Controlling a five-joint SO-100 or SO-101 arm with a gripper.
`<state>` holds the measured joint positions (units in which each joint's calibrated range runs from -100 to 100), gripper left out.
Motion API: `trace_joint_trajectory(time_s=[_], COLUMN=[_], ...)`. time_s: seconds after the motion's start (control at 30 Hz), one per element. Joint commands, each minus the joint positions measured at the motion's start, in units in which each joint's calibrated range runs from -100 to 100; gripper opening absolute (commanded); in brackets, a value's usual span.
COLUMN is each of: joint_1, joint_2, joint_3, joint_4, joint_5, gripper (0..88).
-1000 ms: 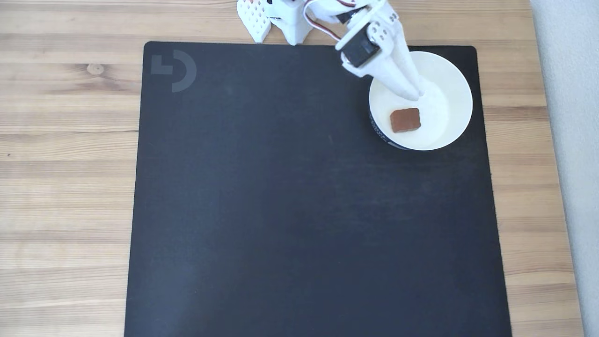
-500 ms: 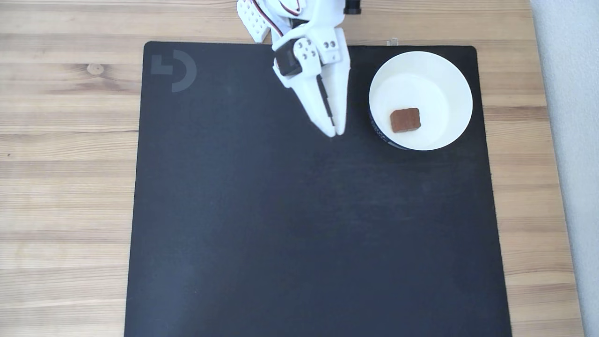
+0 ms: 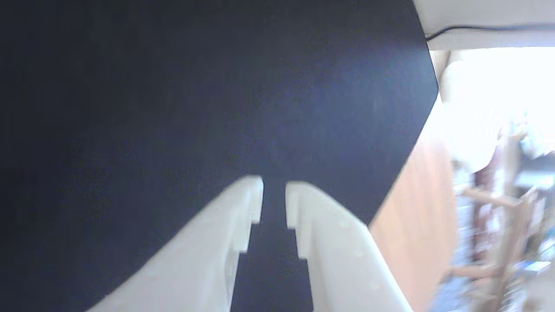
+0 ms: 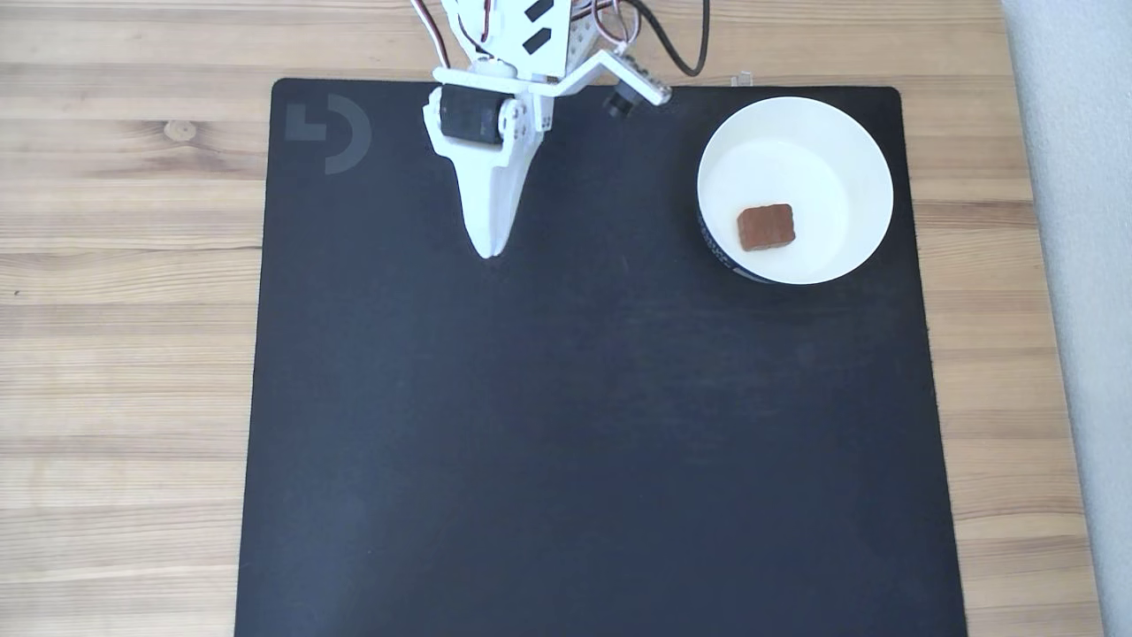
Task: Pick up the toy and place it on the plate
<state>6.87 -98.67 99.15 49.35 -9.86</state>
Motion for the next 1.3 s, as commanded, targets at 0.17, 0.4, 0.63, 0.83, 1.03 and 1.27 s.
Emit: trace_joint_trajectory(time_s=[0.17, 0.4, 0.63, 0.83, 1.03, 1.27], joint_1=[0.62, 0.29, -1.72, -1.64, -1.3, -1.3], joint_2=[-0.92, -0.92, -0.83, -0.83, -0.75, -0.67], joint_3=[0.22, -0.05, -0.05, -0.05, -0.05, -0.05], joint_4=[5.18, 6.2, 6.03, 5.61, 5.52, 5.52], joint_5=[6.26, 6.26, 6.26, 6.2, 5.94, 5.94], gripper=[2.8, 2.7, 3.0, 3.2, 2.9, 2.9])
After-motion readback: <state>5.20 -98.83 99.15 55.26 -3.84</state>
